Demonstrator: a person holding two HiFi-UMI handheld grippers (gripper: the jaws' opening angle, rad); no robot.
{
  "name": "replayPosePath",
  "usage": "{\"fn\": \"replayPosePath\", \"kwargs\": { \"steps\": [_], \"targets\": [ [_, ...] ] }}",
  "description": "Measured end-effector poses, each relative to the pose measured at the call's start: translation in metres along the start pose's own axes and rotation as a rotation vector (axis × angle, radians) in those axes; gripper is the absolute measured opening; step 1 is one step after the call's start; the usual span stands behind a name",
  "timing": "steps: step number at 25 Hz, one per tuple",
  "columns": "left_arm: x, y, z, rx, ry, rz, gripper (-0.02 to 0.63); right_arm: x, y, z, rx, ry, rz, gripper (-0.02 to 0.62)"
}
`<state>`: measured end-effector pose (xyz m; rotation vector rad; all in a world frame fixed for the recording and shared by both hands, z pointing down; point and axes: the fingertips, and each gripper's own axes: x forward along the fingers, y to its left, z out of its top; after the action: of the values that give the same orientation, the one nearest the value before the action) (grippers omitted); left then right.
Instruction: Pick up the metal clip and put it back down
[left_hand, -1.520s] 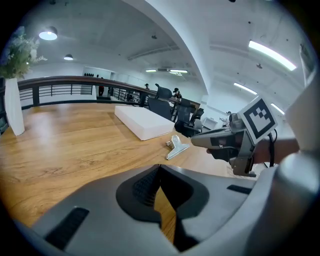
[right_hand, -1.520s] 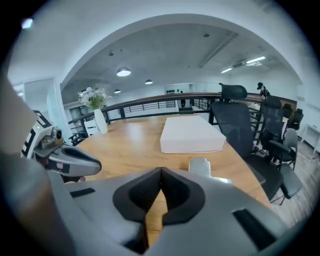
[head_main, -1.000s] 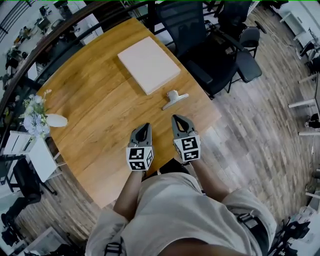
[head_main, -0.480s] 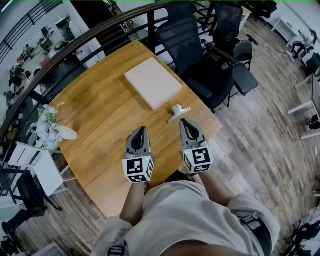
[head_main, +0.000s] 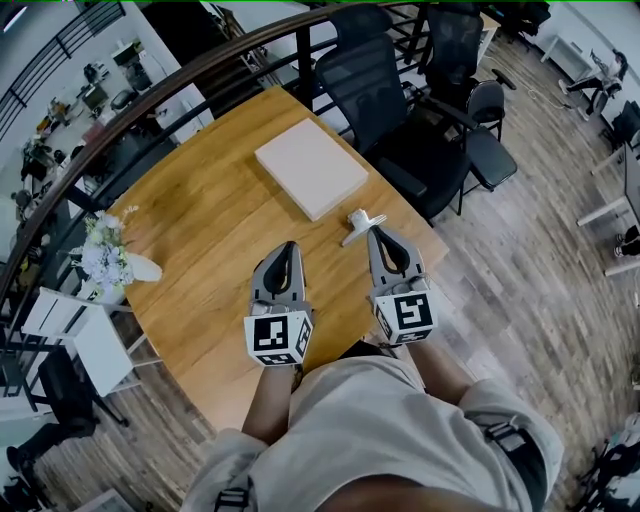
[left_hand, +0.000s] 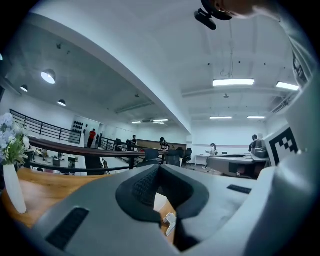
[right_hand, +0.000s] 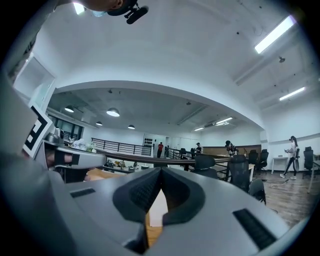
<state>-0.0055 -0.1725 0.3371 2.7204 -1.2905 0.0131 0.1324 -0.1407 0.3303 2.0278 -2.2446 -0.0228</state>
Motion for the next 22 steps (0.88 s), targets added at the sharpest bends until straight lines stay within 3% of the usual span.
{"fn": "replayPosePath", "kwargs": {
  "steps": [22],
  "targets": [
    [-0.002, -0.017, -0.008, 0.029, 0.02, -0.041, 0.025, -0.014, -0.005, 0.0, -0.002, 0.002, -0.016, 0.026]
  ]
}}
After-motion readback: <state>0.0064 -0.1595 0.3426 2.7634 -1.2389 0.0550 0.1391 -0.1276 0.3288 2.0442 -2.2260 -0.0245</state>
